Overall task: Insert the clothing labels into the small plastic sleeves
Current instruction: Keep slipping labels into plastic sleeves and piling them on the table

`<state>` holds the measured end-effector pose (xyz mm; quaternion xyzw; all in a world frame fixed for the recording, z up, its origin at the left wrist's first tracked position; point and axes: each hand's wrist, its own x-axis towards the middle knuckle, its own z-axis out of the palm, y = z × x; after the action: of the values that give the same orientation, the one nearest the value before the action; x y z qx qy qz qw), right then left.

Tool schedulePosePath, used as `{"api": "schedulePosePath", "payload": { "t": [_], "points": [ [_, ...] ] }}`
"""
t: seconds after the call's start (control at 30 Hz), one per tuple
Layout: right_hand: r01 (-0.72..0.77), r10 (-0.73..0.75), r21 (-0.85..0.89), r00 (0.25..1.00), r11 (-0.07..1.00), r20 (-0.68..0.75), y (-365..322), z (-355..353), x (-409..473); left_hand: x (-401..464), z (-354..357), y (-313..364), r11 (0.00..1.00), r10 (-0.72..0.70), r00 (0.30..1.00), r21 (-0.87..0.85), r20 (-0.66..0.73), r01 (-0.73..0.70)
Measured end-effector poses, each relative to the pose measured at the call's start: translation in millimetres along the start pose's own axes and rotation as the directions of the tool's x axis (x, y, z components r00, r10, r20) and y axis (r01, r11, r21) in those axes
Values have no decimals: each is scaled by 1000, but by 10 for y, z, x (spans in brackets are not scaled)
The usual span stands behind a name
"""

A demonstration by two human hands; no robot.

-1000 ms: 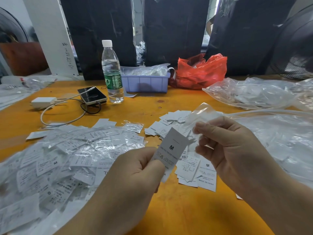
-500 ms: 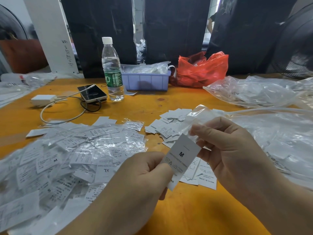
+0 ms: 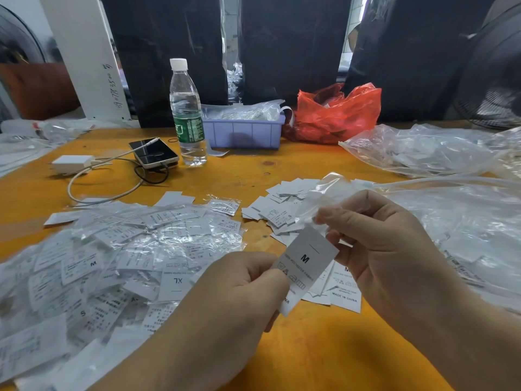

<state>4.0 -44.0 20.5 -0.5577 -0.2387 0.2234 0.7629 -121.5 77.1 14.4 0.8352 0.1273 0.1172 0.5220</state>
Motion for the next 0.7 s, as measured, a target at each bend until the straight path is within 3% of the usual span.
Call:
{"api": "schedulePosePath", "payload": {
  "t": [0.17,0.37,0.53,0.7],
  "points": [
    [54,-51,-61,997,997,49,3,0,-25,-9,-13,-35,997,57,996,55,-66,-53],
    [184,-172,-146,981,972,94,-43,23,-72,3,-37,-39,998,28,999,49,-39,-26],
    [297,-288,-243,955,924,71,-76,7,-62,27,-70,-79,999,35,994,36,-101,-32],
    [346,-329,-277,938,896,108,-87,-1,-77,32,-81,-89,1000,-8,997,-9,-72,7]
  ]
}}
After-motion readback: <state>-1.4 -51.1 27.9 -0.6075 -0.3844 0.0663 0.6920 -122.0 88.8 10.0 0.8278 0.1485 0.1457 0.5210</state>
